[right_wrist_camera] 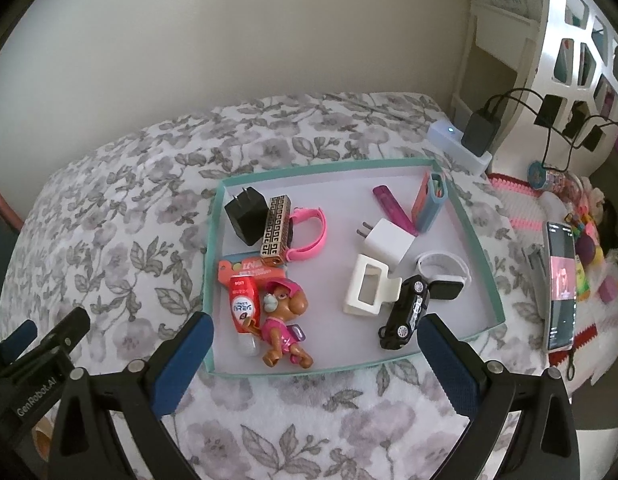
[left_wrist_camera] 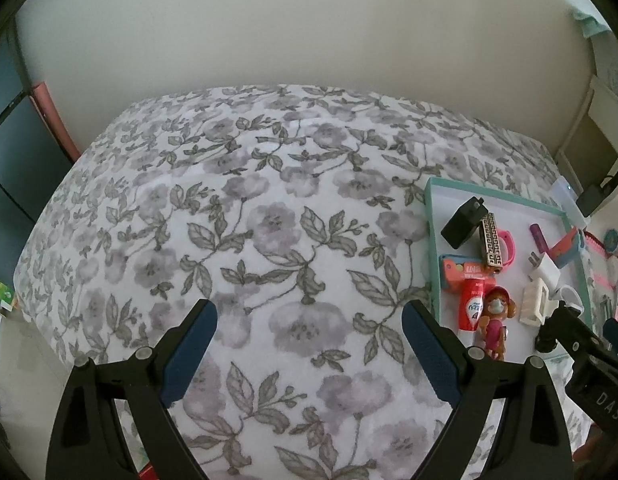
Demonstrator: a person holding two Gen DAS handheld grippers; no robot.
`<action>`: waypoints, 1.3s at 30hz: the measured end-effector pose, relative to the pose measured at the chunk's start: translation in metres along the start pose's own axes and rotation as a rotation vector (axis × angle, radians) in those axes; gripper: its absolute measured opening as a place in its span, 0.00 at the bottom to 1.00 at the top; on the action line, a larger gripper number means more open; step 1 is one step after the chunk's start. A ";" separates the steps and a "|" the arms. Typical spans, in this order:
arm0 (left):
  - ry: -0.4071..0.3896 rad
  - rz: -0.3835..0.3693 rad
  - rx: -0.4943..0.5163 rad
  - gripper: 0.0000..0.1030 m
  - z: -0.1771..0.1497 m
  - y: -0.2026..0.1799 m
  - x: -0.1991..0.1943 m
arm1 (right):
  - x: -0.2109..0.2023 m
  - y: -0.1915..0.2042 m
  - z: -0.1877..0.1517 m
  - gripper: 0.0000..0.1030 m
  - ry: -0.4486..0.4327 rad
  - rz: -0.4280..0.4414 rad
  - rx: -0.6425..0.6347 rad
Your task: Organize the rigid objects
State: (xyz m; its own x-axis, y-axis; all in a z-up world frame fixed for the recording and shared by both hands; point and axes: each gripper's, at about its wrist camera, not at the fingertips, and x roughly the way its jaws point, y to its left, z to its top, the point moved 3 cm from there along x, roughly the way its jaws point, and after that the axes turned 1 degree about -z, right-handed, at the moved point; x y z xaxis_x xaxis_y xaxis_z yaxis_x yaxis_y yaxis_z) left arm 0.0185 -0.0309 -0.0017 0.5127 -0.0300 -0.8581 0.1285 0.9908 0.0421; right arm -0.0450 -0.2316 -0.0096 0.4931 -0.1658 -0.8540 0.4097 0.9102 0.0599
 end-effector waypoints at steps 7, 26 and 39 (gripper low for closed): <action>-0.001 0.020 0.012 0.91 -0.001 0.001 -0.001 | 0.000 0.001 0.000 1.00 -0.001 -0.001 -0.001; 0.015 0.032 0.008 0.91 -0.001 0.006 0.003 | 0.003 0.000 0.000 1.00 0.011 -0.003 -0.017; 0.023 0.042 0.011 0.91 -0.002 0.007 0.005 | 0.004 0.001 -0.001 1.00 0.012 -0.005 -0.016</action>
State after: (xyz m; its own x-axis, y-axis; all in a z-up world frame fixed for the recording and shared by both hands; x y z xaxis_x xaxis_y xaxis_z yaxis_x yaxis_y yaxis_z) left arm 0.0200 -0.0241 -0.0071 0.4986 0.0147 -0.8667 0.1170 0.9896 0.0841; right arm -0.0433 -0.2312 -0.0129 0.4816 -0.1653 -0.8606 0.3995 0.9155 0.0478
